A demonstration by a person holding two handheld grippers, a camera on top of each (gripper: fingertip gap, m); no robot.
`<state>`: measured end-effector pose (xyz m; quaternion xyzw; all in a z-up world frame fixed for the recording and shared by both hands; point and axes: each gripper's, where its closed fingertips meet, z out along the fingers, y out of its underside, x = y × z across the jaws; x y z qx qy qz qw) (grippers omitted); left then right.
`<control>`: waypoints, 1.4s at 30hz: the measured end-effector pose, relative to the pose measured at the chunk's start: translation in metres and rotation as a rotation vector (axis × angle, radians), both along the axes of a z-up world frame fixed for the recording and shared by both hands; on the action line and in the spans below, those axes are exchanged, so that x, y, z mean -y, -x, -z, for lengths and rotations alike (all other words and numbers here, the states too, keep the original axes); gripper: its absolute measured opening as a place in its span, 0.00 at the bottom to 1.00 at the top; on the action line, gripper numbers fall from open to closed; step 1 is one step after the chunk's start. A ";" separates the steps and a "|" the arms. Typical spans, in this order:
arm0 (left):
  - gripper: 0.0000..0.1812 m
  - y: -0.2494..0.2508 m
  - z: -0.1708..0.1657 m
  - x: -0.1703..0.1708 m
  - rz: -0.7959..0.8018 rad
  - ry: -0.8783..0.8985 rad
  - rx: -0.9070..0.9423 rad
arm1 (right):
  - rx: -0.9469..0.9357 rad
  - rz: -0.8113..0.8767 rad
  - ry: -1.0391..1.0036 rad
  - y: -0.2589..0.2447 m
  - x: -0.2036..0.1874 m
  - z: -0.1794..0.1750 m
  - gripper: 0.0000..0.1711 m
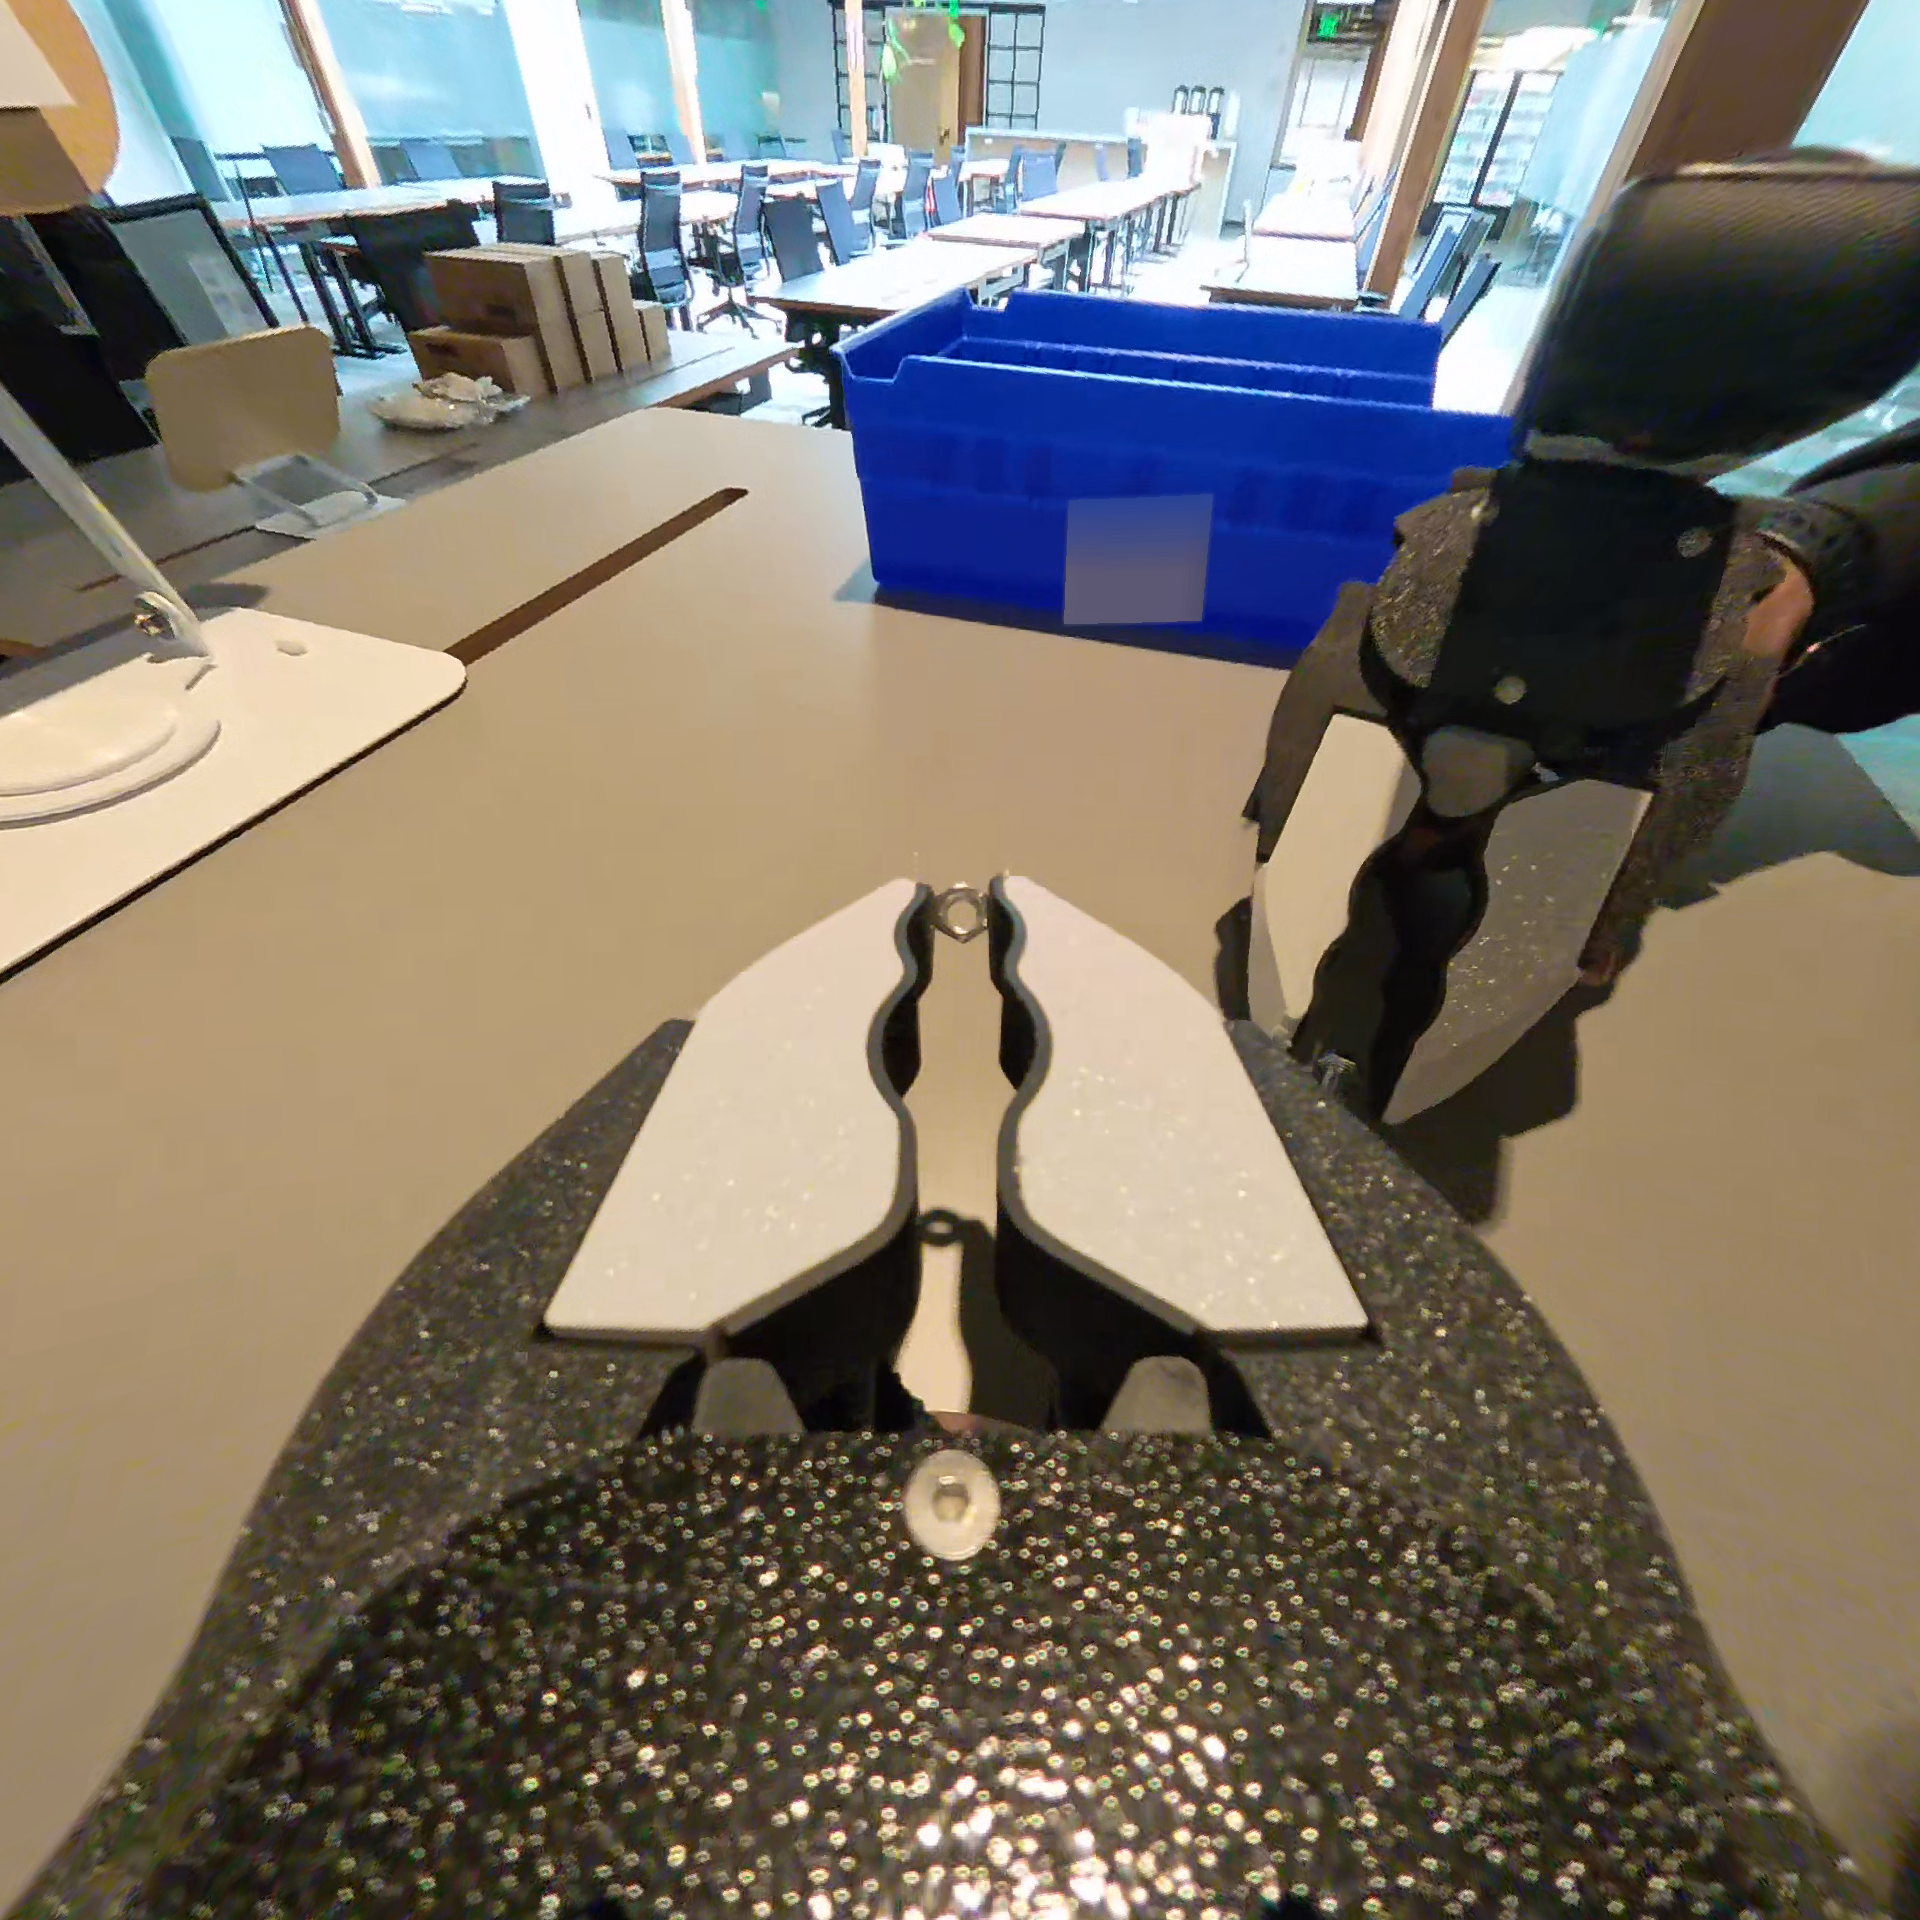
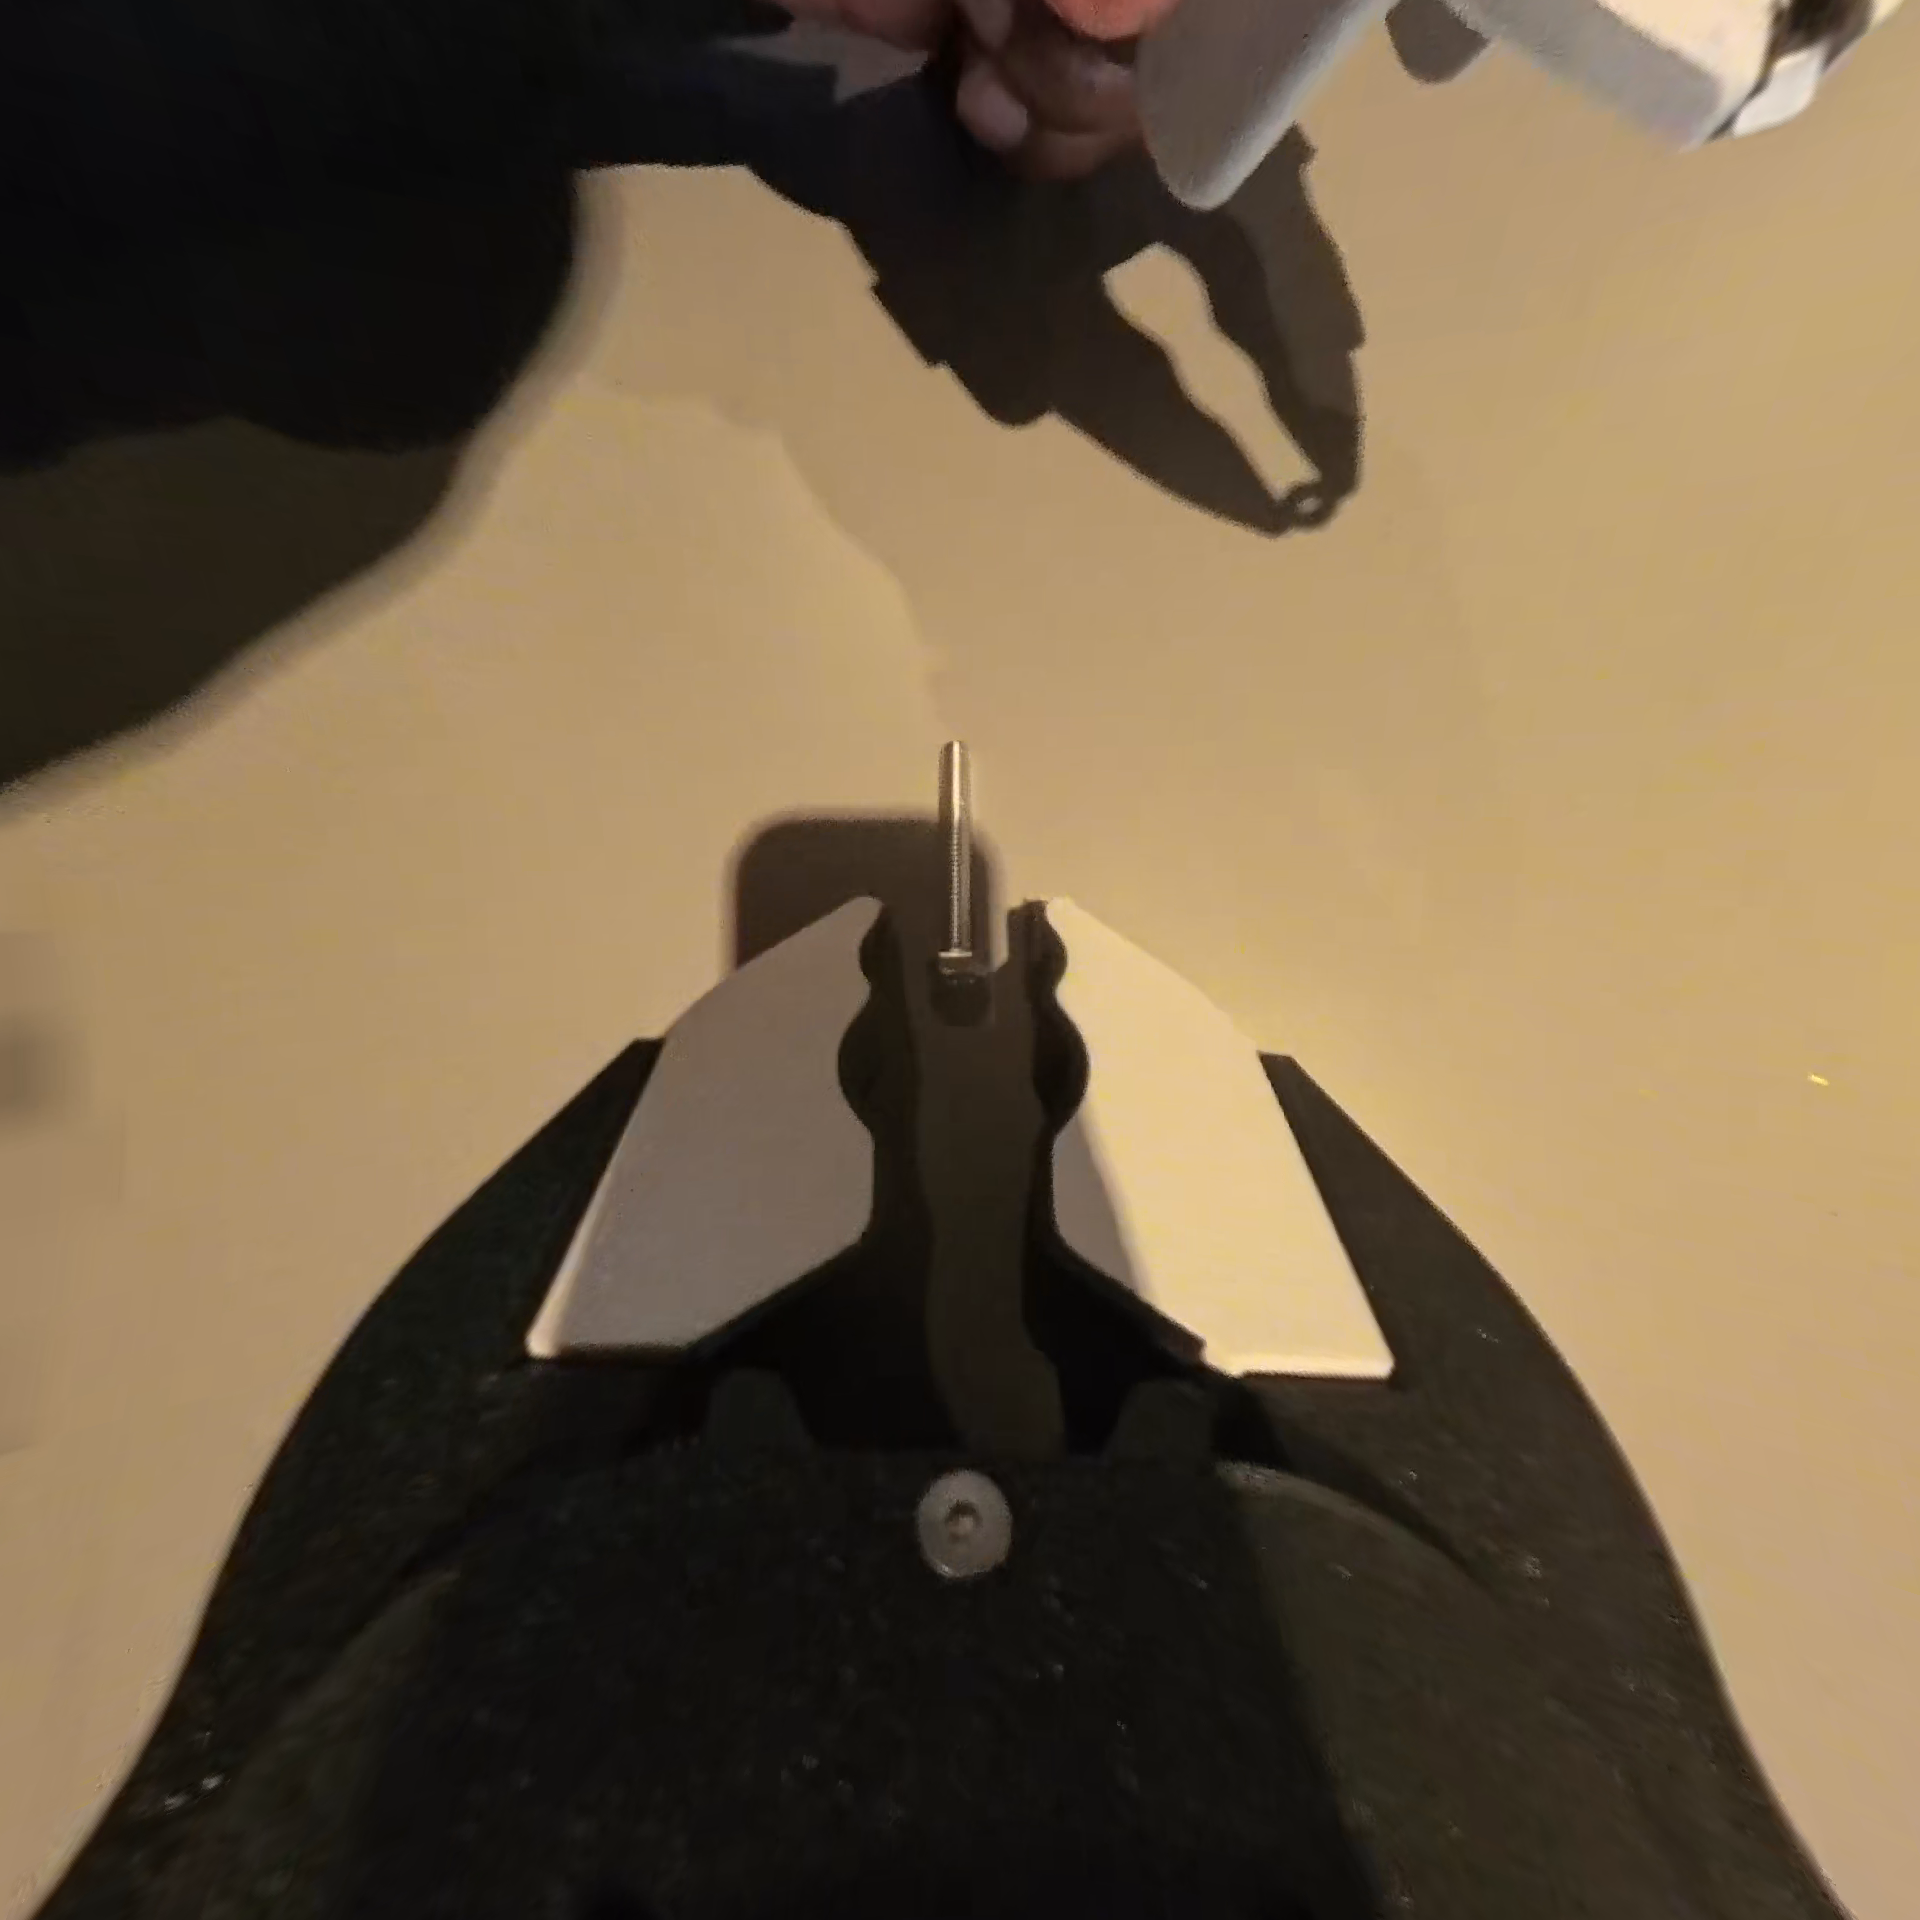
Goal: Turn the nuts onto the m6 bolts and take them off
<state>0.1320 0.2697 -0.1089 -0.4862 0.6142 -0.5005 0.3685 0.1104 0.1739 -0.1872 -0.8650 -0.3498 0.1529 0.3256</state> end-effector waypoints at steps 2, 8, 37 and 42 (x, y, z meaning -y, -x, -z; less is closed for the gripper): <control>0.05 0.000 0.000 0.000 0.001 0.004 0.000 | 0.025 0.009 -0.007 -0.003 0.001 0.001 0.14; 0.05 0.000 0.000 0.000 0.010 0.016 -0.002 | 0.041 0.001 -0.024 -0.004 0.004 0.001 0.07; 0.05 0.010 -0.061 -0.020 0.006 0.370 0.445 | -0.514 0.060 -0.519 -0.029 -0.105 -0.098 0.06; 0.05 0.009 -0.058 -0.019 0.007 0.363 0.418 | -0.430 0.050 -0.574 -0.033 -0.099 -0.096 0.06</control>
